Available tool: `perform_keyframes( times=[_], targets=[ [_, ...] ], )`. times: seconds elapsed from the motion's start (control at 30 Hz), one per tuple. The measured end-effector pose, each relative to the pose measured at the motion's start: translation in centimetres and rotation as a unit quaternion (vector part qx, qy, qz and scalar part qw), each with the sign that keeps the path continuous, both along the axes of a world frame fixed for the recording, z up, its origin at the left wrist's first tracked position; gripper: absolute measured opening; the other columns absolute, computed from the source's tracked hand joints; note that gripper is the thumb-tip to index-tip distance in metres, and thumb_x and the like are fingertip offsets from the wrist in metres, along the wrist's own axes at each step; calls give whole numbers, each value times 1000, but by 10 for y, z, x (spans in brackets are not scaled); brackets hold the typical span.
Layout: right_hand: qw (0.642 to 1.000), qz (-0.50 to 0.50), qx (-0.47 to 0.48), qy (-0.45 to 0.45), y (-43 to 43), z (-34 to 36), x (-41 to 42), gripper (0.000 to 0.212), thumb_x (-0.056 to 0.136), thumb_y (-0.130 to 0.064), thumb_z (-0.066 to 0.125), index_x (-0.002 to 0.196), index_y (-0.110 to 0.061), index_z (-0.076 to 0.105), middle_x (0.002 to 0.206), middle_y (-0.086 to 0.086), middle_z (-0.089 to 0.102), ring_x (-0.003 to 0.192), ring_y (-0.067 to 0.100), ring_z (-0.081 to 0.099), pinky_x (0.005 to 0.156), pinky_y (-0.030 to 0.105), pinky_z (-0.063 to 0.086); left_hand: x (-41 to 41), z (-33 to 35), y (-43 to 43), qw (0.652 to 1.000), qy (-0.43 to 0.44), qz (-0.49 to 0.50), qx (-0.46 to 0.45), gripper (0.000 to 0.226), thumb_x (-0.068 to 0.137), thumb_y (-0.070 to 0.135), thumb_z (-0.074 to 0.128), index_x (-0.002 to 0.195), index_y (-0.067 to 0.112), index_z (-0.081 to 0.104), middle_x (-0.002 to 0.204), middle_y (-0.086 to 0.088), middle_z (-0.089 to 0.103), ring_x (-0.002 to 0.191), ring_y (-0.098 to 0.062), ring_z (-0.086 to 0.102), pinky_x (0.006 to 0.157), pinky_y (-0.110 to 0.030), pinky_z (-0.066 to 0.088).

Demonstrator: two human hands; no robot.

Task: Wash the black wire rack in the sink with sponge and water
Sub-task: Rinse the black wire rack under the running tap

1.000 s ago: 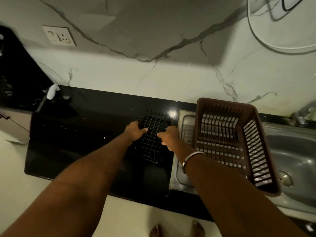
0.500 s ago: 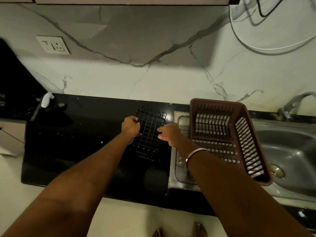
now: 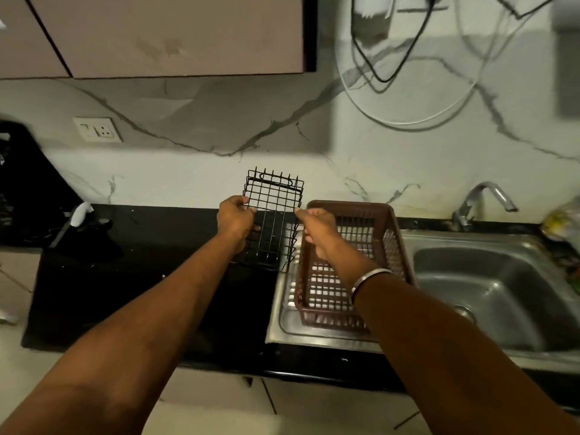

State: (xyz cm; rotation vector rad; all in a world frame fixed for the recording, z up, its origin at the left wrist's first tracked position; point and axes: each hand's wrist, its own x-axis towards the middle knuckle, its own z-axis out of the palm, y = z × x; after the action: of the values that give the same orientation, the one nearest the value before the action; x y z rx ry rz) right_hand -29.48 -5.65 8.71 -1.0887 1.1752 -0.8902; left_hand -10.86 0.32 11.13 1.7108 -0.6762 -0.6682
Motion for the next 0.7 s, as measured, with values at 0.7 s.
perform_keyframes(
  times=[0.7],
  targets=[
    [997,-69,29,-14,34,17,-387,67,71,-46,94,121,-15,63,115,10,76,106,29,73,85,45,63,-379,24,-26,983,46,-172,-34,37,96,-1,73,130,12,65,121,-10,72,104,-26,75,91,-42,64]
  ],
)
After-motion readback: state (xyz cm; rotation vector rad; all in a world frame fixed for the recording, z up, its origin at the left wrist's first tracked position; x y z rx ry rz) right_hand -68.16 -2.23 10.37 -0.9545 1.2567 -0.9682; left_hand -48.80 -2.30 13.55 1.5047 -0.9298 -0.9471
